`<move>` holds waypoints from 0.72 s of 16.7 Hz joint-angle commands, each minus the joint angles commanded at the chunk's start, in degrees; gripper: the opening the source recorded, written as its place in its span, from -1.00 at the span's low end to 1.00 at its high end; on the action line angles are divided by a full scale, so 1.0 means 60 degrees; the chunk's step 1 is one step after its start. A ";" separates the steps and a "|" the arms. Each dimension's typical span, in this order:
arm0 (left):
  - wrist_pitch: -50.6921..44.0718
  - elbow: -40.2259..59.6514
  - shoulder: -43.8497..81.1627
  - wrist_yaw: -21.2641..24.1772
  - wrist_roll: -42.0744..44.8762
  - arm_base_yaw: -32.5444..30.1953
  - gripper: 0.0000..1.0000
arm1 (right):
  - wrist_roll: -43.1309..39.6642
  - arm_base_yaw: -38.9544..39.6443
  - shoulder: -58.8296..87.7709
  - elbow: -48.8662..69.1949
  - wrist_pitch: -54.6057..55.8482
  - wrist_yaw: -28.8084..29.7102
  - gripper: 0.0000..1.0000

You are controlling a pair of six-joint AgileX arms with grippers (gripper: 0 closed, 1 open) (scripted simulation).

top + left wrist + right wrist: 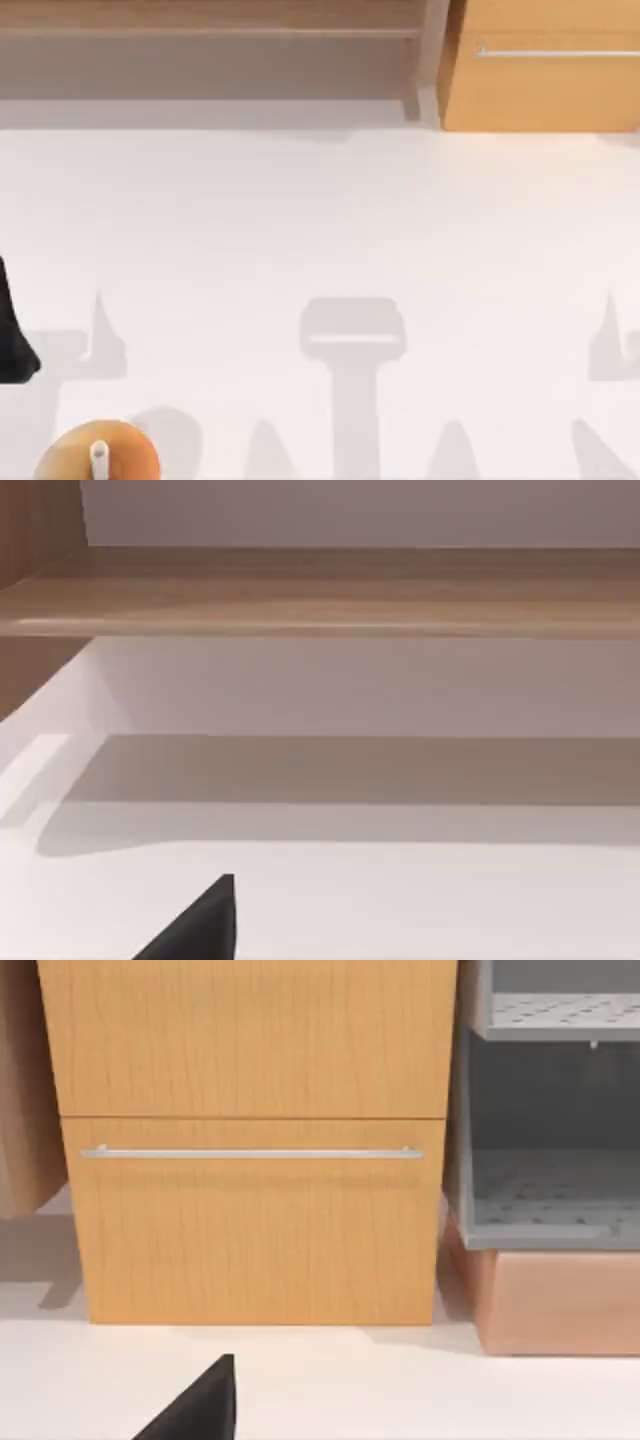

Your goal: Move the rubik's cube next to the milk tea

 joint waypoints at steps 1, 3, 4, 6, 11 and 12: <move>0.0000 0.0000 0.0000 0.0000 0.0000 0.0000 1.00 | 0.0000 0.0000 0.0000 0.0000 0.0000 0.0000 1.00; 0.0017 0.0105 0.0108 -0.0037 0.0004 -0.0046 1.00 | 0.0000 0.0000 0.0000 0.0000 0.0000 0.0000 1.00; 0.0049 0.0304 0.0312 -0.0107 0.0011 -0.0132 1.00 | 0.0000 0.0000 0.0000 0.0000 0.0000 0.0000 1.00; 0.0148 0.1002 0.1025 -0.0340 0.0034 -0.0413 1.00 | 0.0000 0.0000 0.0000 0.0000 0.0000 0.0000 1.00; 0.0510 0.4356 0.4557 -0.1320 0.0109 -0.1545 1.00 | 0.0000 0.0000 0.0000 0.0000 0.0000 0.0000 1.00; 0.0588 0.5230 0.5539 -0.1558 0.0124 -0.1809 1.00 | 0.0000 0.0000 0.0000 0.0000 0.0000 0.0000 1.00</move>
